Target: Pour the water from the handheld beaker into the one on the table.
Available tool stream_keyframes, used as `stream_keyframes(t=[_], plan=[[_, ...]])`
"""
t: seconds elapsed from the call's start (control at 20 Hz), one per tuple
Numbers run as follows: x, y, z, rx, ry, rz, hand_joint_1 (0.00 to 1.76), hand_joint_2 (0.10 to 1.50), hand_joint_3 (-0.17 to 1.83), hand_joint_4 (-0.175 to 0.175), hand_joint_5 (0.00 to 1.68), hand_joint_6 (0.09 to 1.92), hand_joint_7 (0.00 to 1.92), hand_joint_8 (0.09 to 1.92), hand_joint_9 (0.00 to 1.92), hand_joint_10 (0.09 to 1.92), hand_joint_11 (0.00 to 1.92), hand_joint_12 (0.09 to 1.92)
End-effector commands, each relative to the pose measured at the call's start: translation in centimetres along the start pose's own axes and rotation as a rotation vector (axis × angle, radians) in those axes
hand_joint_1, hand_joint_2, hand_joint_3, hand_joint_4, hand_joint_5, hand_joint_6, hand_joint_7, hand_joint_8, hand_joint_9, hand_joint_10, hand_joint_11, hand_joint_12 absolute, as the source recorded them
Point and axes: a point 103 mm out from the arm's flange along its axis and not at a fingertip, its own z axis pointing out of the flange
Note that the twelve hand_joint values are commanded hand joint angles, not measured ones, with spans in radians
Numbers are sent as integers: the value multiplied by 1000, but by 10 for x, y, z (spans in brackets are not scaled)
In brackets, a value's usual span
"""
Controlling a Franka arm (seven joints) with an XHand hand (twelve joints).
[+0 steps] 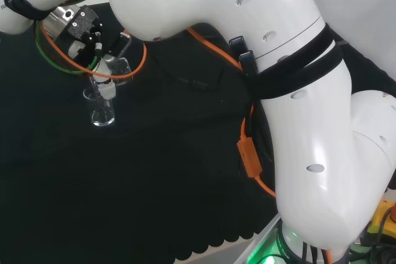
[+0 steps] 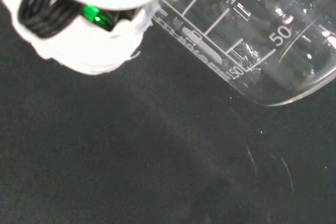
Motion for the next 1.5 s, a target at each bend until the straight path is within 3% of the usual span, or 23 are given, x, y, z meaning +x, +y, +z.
stream_keyframes(t=[0.05, 0.15, 0.3, 0.5, 0.65, 1.0, 1.5], plan=[[-3, -2, 1, -10, 6, 0, 1320, 721, 443, -175, 1415, 296, 1512, 150, 1639, 87, 1210, 817], [-4, -2, 3, 82, -127, 69, 1320, 721, 442, -175, 1415, 296, 1512, 151, 1639, 87, 1211, 817], [25, 14, -9, 82, -153, 71, 1320, 722, 442, -175, 1415, 296, 1512, 151, 1639, 87, 1211, 817], [8, 12, 14, -60, 16, 11, 1320, 722, 442, -175, 1415, 297, 1512, 151, 1639, 87, 1211, 816], [-2, 5, 17, -122, 79, -8, 1320, 722, 442, -175, 1414, 297, 1512, 152, 1640, 87, 1211, 816], [-12, -4, 19, -164, 128, -21, 1320, 722, 441, -175, 1414, 298, 1511, 152, 1640, 87, 1212, 816], [-39, -21, 23, -249, 295, -49, 1320, 723, 441, -175, 1414, 299, 1510, 154, 1641, 87, 1213, 815]])
